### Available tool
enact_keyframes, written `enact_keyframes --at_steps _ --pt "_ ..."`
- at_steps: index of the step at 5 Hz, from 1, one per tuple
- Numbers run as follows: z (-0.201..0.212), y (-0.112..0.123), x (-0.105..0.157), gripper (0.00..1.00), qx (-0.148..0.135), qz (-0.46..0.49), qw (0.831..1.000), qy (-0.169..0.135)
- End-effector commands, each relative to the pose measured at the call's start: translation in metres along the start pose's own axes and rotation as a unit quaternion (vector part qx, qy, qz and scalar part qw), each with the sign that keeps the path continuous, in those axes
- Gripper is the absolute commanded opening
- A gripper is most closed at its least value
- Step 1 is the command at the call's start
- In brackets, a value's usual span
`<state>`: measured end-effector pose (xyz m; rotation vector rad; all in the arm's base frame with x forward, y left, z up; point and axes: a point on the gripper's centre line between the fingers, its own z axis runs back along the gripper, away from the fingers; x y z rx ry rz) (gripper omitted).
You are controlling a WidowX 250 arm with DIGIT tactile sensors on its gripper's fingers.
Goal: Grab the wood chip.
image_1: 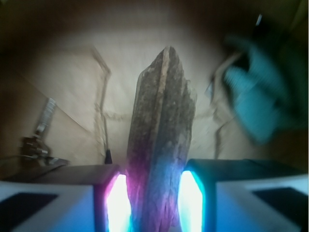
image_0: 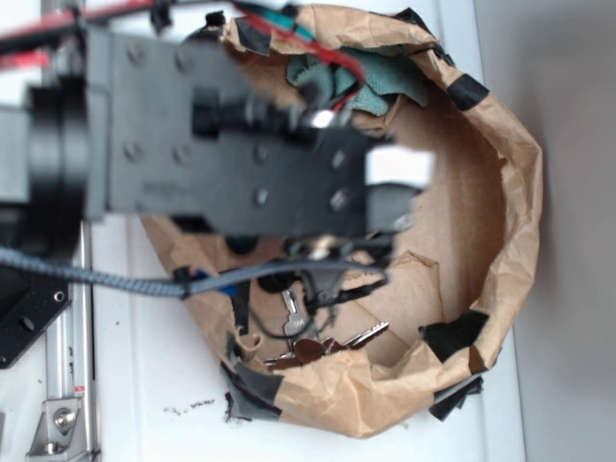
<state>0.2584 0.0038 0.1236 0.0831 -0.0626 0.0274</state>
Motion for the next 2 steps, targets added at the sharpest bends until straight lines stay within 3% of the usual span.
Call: enact_keyframes --at_steps 1,2 --pt "0.0631 0.0142 0.0193 0.00 -0.014 -0.016 0.999 -0.049" --pt "0.0646 0.0183 0.0127 0.00 -0.014 -0.004 0.999 -0.041"
